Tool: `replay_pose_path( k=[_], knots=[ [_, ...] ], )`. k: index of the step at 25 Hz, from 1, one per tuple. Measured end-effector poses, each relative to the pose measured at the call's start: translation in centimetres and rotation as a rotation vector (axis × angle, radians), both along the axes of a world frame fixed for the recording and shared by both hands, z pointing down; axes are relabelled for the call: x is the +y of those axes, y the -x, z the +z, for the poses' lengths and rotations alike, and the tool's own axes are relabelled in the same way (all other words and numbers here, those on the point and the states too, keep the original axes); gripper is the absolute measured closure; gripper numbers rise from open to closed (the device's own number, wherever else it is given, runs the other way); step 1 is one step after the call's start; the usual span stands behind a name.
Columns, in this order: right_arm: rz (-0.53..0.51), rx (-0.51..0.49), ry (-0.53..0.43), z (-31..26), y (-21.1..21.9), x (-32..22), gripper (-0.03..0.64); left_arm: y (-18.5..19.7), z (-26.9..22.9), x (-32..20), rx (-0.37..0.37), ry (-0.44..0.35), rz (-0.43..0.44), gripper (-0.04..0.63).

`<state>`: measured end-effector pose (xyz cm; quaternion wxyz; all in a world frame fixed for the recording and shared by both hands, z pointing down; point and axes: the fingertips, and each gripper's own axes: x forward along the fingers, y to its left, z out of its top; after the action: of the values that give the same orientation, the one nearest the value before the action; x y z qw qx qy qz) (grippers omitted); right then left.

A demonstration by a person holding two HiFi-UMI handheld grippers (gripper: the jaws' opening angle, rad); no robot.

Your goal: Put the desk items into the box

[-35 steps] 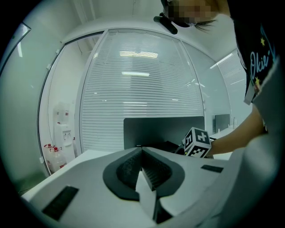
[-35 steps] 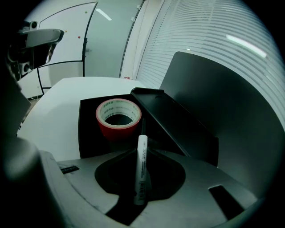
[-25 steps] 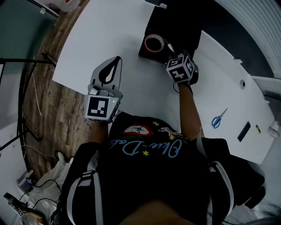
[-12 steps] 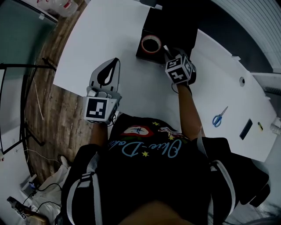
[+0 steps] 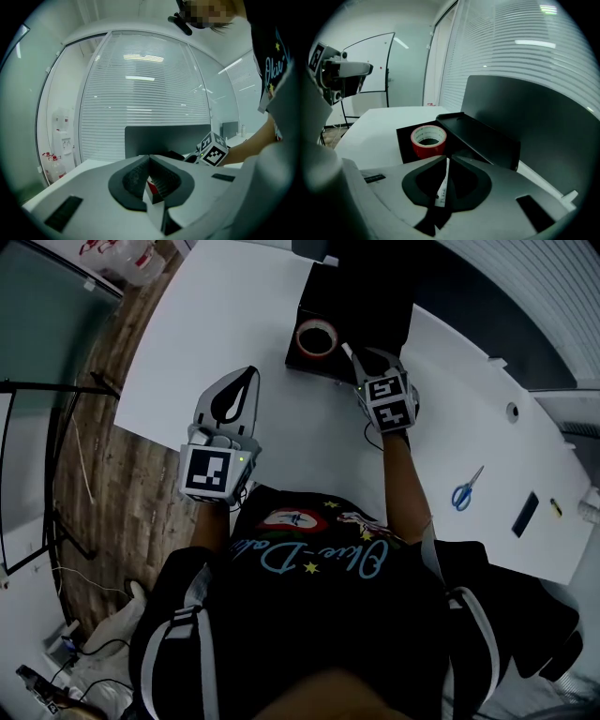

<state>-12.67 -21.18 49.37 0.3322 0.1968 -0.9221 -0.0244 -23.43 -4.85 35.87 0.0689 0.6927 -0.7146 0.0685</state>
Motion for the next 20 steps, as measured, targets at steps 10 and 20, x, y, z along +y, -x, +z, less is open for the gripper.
replay_pose_path(
  k=[10, 20],
  knots=[
    [0.102, -0.184, -0.004, -4.1, -3.4, 0.4, 0.623, -1.5, -1.3, -0.8, 0.021, -0.063, 0.081, 0.598],
    [0.154, -0.397, 0.012, -9.5, -5.8, 2.9, 0.623, -2.8, -1.6, -1.2, 0.02, -0.051, 0.134, 0.598]
  ],
)
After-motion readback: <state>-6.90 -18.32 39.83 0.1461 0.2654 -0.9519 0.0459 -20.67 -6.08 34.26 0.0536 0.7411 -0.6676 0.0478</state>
